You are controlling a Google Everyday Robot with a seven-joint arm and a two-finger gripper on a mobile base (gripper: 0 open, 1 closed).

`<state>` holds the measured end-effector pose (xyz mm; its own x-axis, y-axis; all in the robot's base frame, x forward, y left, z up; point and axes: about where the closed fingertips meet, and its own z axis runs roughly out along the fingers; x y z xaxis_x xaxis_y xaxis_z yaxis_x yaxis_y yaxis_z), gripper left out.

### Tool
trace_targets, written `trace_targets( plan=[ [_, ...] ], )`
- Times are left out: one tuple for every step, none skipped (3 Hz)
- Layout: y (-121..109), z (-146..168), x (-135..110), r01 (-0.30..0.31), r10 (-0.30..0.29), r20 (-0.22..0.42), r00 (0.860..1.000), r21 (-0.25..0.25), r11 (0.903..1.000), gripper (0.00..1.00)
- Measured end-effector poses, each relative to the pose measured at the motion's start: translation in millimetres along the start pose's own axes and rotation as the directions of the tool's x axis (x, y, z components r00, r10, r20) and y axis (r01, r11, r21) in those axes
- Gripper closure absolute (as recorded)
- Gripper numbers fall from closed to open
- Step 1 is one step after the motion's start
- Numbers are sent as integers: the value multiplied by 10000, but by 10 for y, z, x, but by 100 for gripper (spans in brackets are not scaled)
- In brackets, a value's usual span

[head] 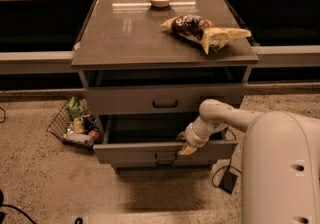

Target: Open middle drawer

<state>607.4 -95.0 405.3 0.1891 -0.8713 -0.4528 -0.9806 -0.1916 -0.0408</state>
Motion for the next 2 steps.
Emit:
trace_targets(
  plan=[
    [0,0,0,0,0,0,10000,-1,10000,59],
    [0,1,0,0,0,0,10000,-1,10000,36]
  ],
)
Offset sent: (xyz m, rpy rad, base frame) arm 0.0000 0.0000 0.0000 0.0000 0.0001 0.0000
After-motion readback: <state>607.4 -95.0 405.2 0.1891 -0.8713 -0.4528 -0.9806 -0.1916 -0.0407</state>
